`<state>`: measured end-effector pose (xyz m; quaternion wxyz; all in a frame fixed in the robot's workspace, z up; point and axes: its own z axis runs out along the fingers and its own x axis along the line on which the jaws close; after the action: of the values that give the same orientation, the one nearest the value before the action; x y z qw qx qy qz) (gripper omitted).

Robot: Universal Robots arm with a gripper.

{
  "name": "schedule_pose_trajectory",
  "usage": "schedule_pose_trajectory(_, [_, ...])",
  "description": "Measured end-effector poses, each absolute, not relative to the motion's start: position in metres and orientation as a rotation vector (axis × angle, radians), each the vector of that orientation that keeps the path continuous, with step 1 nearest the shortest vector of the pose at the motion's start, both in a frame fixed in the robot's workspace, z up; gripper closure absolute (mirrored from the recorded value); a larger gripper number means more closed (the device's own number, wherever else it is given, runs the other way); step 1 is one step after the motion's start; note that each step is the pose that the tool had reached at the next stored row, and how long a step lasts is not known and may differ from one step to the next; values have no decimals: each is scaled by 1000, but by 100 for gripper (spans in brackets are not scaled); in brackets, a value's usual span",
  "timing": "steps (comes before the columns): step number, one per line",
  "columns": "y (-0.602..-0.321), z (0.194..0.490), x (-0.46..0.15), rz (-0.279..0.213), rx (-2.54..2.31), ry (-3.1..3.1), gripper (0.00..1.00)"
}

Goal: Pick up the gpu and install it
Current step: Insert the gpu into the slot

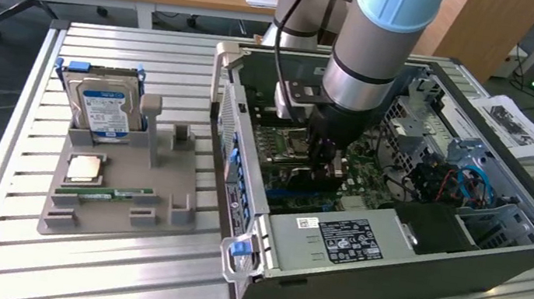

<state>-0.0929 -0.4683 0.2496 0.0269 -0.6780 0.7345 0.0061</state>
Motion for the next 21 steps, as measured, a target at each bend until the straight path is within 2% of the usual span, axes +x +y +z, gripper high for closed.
schedule_pose_trajectory(21, [-468,248,-94,19,-2094,2268,73])
